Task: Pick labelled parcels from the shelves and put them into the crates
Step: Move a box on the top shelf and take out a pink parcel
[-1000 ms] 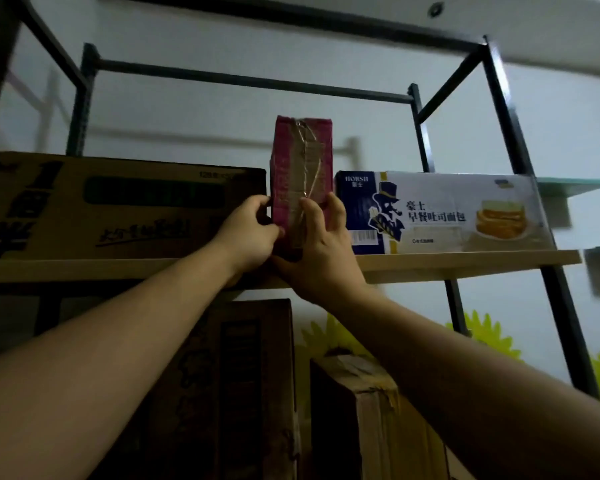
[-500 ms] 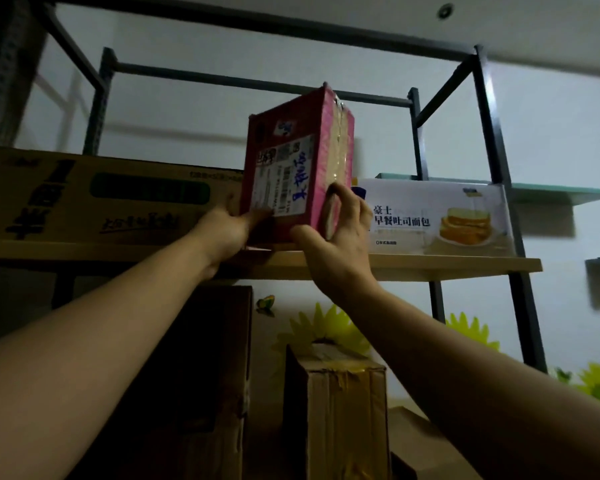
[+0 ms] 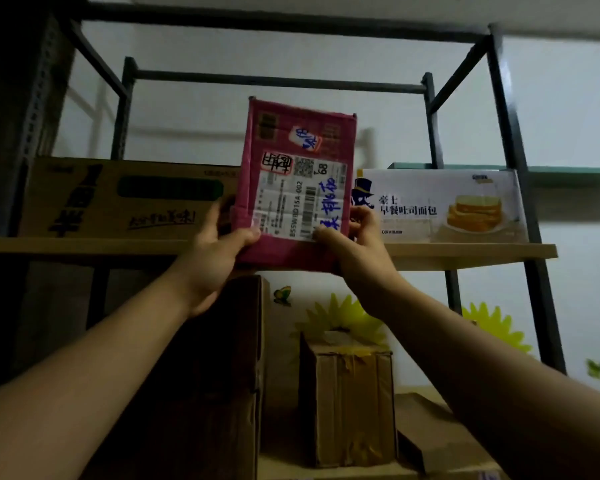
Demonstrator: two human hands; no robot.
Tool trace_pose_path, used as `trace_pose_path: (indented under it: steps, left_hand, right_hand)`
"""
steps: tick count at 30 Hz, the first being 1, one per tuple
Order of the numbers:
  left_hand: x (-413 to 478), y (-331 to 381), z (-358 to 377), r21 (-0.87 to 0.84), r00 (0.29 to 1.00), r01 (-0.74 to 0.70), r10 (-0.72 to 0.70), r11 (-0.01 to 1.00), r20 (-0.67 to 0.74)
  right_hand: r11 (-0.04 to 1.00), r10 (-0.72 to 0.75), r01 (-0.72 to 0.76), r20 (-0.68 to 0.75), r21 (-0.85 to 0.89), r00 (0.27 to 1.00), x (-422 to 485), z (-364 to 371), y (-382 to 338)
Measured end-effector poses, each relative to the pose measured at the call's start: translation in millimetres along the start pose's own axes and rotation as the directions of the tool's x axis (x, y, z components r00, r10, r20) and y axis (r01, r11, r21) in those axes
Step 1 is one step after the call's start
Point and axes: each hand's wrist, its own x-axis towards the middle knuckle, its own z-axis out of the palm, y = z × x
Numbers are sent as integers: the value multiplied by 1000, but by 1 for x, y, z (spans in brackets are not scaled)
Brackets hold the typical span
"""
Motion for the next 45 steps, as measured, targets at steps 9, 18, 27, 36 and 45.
trace_pose_path:
  steps: [9,18,27,36,45]
  left_hand:
    - [-14,-14,-1,-181,980,94,-123,979,-156]
    - [-1,16,-38,-77,968,72,-88,994,-236]
    - [-16,-21,-2,-440,831,40,-275,897,-483]
    - [-47,-40,20,-337,924,74,-192,938,-331]
    - [-102,-41,68,-182,928,177,-226,967,-297]
  right_hand:
    - [938,95,-56,-99,341,991,-4,24,0]
    - [957,241,-241,17,159,970,-20,-6,-10]
    - [879,289,-199,-152,433,945,-62,27,27]
    - [918,322,-252,-207,306,924,-105,12,47]
    - [914,352,-328,-65,241,934,-153,-51,45]
